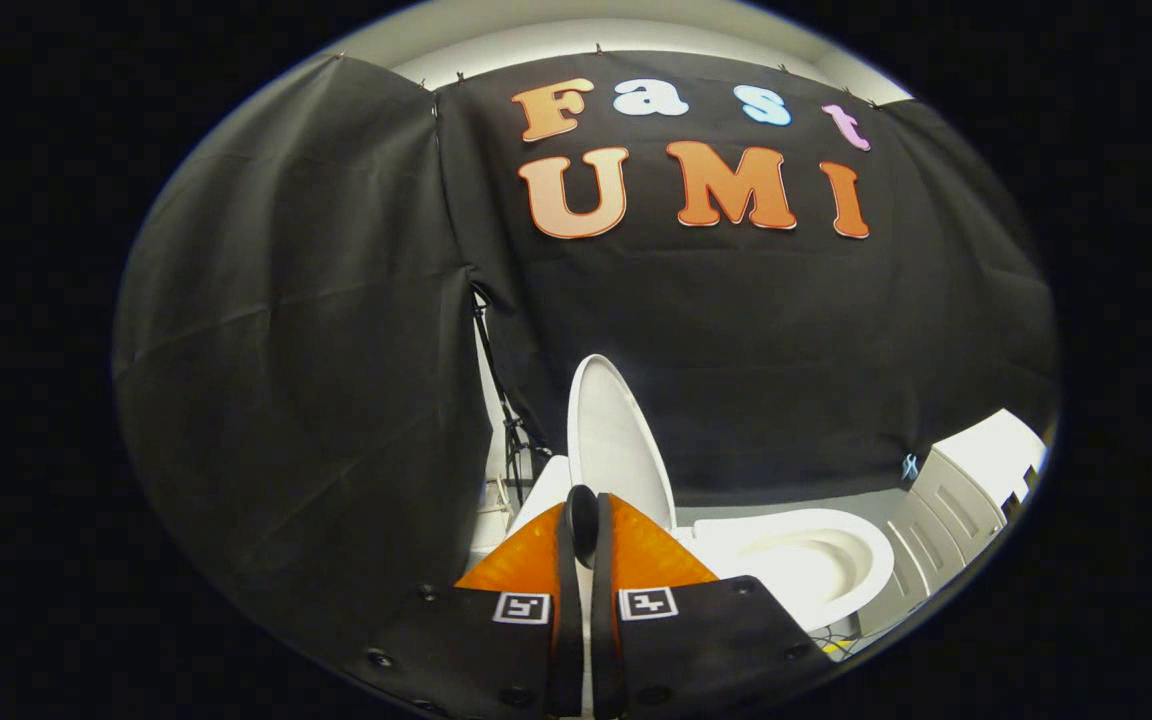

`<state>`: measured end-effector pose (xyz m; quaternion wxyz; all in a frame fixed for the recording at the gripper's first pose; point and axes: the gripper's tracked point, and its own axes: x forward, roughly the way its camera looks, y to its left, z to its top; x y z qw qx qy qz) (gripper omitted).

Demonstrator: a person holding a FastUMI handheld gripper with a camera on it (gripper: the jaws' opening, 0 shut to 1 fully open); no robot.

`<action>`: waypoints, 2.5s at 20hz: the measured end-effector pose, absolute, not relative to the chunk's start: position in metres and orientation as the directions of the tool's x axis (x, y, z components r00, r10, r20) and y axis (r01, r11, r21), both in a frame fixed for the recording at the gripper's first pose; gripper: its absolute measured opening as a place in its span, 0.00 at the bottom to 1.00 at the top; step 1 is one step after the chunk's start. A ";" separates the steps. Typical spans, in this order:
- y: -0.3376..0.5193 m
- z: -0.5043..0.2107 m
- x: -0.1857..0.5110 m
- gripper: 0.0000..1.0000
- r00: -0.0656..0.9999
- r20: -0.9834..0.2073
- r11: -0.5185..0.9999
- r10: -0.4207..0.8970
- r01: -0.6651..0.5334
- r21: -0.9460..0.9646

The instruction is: Open the toilet lid.

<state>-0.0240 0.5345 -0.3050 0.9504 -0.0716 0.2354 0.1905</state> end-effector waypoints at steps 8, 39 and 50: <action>0.492 -0.283 -0.030 0.67 0.823 -0.457 0.932 0.337 -0.360 0.039; 0.290 -0.132 -0.003 0.98 0.934 -0.258 0.958 0.247 -0.274 -0.078; 0.285 -0.122 -0.010 0.98 0.943 -0.229 0.958 0.241 -0.270 -0.101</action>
